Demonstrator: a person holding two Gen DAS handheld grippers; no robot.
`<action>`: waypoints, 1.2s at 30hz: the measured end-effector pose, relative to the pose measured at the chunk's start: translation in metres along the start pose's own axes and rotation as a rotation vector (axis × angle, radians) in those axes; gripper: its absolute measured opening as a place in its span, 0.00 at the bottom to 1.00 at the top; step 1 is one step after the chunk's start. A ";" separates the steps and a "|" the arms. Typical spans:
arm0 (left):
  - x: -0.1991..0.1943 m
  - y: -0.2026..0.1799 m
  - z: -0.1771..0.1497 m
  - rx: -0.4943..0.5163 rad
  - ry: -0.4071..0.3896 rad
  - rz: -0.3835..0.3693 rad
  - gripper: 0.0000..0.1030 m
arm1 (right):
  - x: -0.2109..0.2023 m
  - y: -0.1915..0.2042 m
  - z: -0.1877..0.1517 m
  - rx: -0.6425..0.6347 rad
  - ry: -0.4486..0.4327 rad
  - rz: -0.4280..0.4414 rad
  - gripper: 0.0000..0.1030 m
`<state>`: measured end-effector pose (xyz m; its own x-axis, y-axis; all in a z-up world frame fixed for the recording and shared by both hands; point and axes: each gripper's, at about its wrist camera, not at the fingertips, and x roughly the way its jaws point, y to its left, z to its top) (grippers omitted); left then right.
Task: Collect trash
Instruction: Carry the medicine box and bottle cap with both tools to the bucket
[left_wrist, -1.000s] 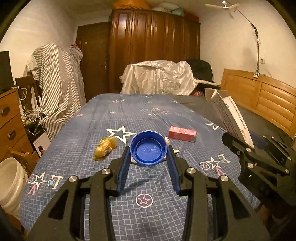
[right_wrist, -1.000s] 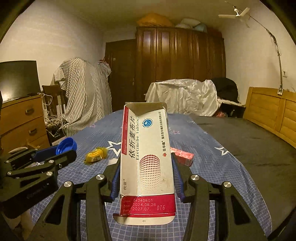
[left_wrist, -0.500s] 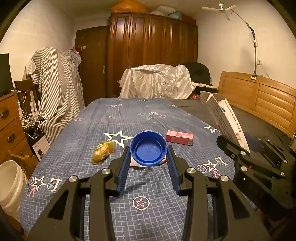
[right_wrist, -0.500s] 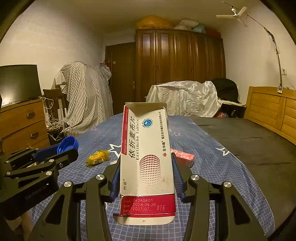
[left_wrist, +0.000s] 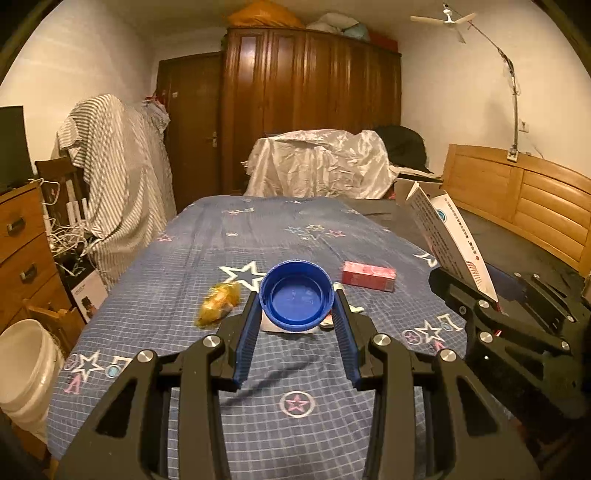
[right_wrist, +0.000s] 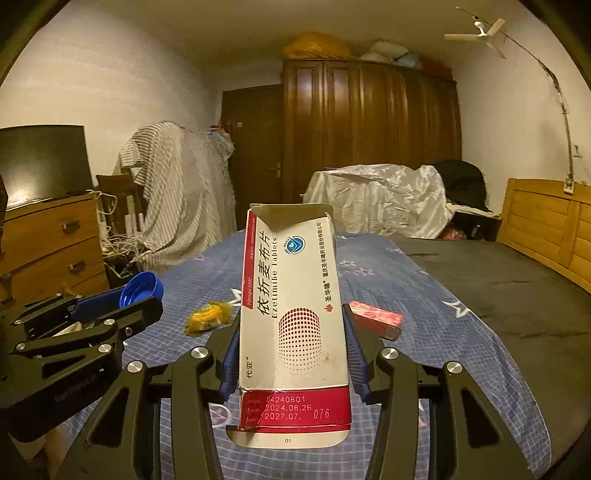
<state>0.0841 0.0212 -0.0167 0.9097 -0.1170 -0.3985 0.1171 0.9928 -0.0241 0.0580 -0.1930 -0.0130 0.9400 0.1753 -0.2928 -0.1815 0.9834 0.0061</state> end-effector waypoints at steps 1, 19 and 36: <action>-0.002 0.004 0.001 -0.004 0.000 0.013 0.36 | 0.002 0.005 0.003 -0.005 -0.002 0.015 0.47; -0.055 0.179 0.015 -0.159 -0.021 0.328 0.36 | 0.064 0.195 0.073 -0.128 0.007 0.350 0.47; -0.128 0.328 0.005 -0.264 -0.040 0.596 0.36 | 0.099 0.444 0.112 -0.223 0.013 0.617 0.47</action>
<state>0.0080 0.3622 0.0308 0.8030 0.4601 -0.3787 -0.5094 0.8598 -0.0356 0.1030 0.2666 0.0675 0.6409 0.7021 -0.3104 -0.7431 0.6688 -0.0216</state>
